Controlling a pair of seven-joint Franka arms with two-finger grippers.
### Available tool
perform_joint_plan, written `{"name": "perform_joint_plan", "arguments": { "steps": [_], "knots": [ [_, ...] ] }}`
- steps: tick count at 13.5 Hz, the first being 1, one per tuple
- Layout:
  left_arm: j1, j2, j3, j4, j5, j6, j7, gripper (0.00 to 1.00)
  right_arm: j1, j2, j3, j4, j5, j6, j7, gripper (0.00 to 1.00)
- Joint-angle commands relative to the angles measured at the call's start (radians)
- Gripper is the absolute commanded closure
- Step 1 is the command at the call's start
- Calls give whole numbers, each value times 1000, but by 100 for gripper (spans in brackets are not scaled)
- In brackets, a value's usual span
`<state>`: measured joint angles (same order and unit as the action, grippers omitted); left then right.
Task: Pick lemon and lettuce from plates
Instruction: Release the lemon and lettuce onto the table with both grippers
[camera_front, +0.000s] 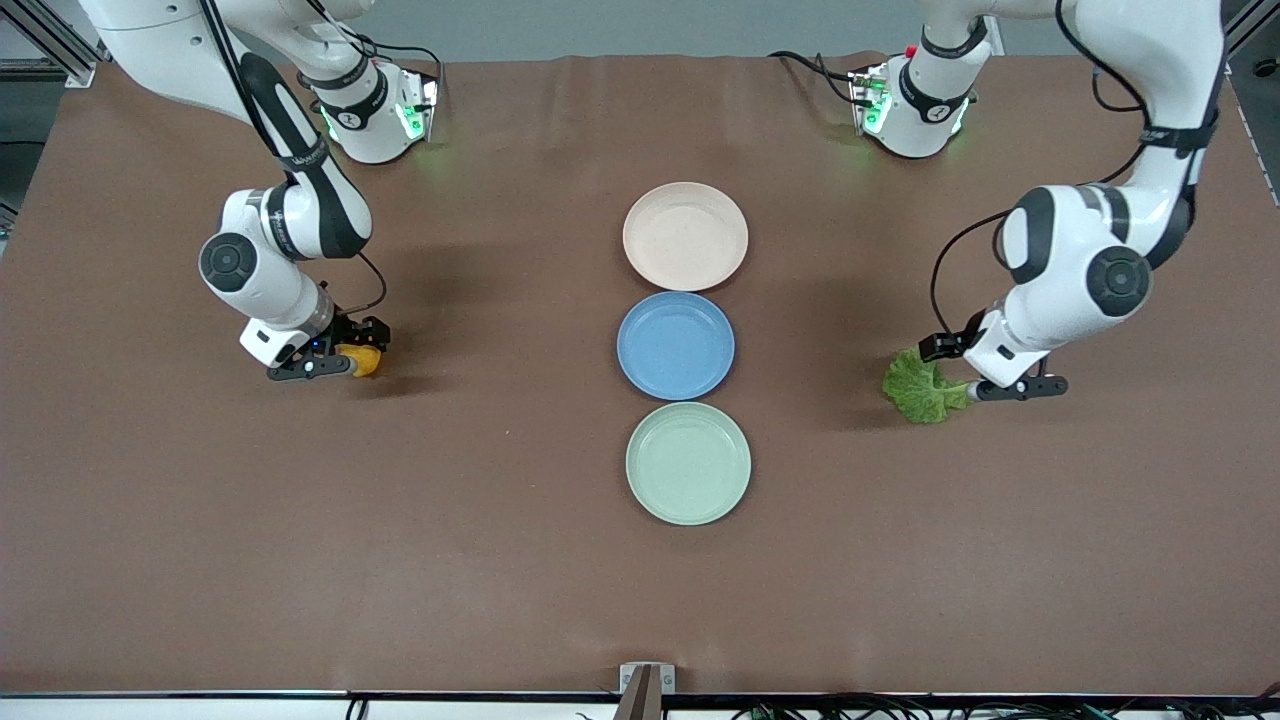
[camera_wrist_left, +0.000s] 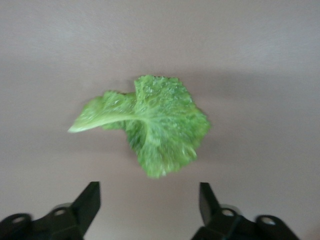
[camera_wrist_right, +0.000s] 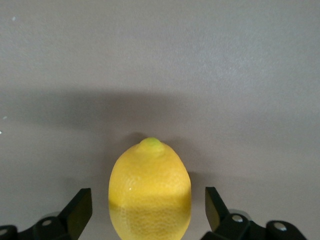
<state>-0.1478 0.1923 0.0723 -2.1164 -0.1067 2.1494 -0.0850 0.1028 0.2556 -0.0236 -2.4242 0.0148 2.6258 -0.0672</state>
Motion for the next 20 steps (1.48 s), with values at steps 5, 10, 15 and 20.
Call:
{"name": "perform_joint_plan", "arguments": {
  "steps": [5,10,15,20],
  "knots": [
    [44,-149,12,228,-14,-344,7,0,-3,-44,4,406,8,-554,-5,0],
    [44,-154,53,429,-5,-500,2,0,-6,-52,1,667,-6,-895,47,0],
    [44,-154,73,564,70,-543,11,0,-43,-73,-3,894,-22,-1141,36,0],
    [42,-154,78,599,85,-562,14,0,-31,-44,2,1041,-105,-1270,46,0]
  ]
}}
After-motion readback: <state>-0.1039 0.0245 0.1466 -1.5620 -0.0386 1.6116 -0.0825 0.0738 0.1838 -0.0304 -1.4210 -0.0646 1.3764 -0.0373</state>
